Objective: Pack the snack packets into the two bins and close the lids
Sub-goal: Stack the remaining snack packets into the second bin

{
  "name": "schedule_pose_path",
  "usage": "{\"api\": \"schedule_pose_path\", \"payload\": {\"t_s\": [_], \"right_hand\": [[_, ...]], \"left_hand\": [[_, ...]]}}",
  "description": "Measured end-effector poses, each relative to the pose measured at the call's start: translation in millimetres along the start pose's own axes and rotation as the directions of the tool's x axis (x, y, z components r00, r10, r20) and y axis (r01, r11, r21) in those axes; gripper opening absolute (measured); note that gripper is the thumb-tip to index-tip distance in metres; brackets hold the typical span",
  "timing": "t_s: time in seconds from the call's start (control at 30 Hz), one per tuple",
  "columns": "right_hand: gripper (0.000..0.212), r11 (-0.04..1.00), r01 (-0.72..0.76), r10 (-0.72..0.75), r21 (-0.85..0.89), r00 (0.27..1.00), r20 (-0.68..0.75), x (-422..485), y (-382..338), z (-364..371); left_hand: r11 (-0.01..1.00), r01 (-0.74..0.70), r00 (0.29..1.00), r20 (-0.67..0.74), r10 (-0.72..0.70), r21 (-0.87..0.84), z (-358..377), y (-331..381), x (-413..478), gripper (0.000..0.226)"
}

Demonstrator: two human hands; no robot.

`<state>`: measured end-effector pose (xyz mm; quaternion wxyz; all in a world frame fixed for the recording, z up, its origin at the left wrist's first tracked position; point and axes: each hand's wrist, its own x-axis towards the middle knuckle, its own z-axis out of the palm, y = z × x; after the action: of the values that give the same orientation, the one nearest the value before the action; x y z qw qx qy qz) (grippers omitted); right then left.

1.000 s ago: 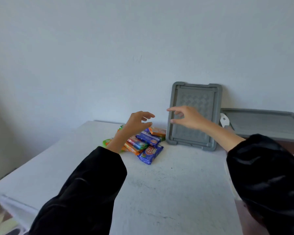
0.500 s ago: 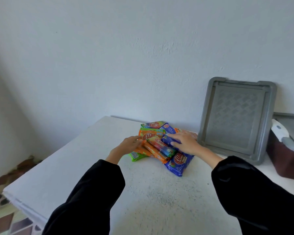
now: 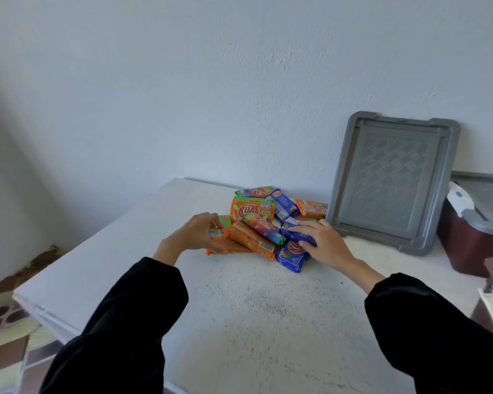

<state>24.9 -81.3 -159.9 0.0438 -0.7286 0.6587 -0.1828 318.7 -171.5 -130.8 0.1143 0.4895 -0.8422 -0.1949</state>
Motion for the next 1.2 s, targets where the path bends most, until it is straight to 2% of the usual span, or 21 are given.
{"api": "schedule_pose_path", "payload": {"t_s": [0.13, 0.23, 0.3, 0.47, 0.57, 0.67, 0.87, 1.1, 1.2], "right_hand": [[0.052, 1.0, -0.009, 0.008, 0.01, 0.994, 0.113, 7.6, 1.1, -9.3], [0.06, 0.992, -0.083, 0.105, -0.093, 0.958, 0.266, 15.8, -1.2, -8.6], [0.061, 0.983, -0.094, 0.138, -0.157, 0.944, 0.299, 17.9, -4.1, -7.1], [0.067, 0.972, -0.106, 0.172, -0.209, 0.928, 0.33, 17.1, -13.9, -15.8], [0.071, 0.966, -0.086, 0.178, -0.245, 0.906, 0.383, 15.6, -19.7, -20.5], [0.074, 0.973, -0.094, 0.172, -0.21, 0.905, 0.389, 12.2, -24.0, -24.5], [0.071, 0.982, -0.085, 0.143, -0.171, 0.919, 0.368, -8.0, -28.9, -31.2], [0.072, 0.998, -0.062, 0.069, -0.029, 0.925, 0.373, -30.2, -27.7, -39.0], [0.072, 0.999, -0.052, 0.044, 0.011, 0.917, 0.396, -38.7, -25.6, -49.2]], "left_hand": [[0.997, 0.015, 0.997, 0.076, -0.021, 0.079, -6.7, 0.8, -16.2, 0.056], [0.988, 0.023, 0.987, 0.155, -0.047, 0.155, -5.8, -0.4, -26.4, 0.06], [0.988, 0.026, 0.985, 0.164, -0.051, 0.15, -2.5, -0.1, -33.3, 0.069], [0.991, 0.013, 0.998, 0.059, -0.021, 0.133, 15.3, 6.5, -48.2, 0.09], [0.999, 0.019, 0.999, -0.045, -0.017, 0.042, 23.8, 5.3, -56.6, 0.075], [0.997, 0.02, 0.998, -0.063, -0.015, 0.076, 25.2, 8.3, -60.8, 0.062], [0.992, 0.085, 0.996, -0.032, -0.082, 0.092, 26.0, 13.1, -73.4, 0.066], [0.972, 0.179, 0.983, 0.016, -0.183, 0.153, 28.0, 23.0, -101.8, 0.082], [0.95, 0.268, 0.961, 0.018, -0.275, 0.161, 26.2, 29.2, -109.9, 0.073]]}}
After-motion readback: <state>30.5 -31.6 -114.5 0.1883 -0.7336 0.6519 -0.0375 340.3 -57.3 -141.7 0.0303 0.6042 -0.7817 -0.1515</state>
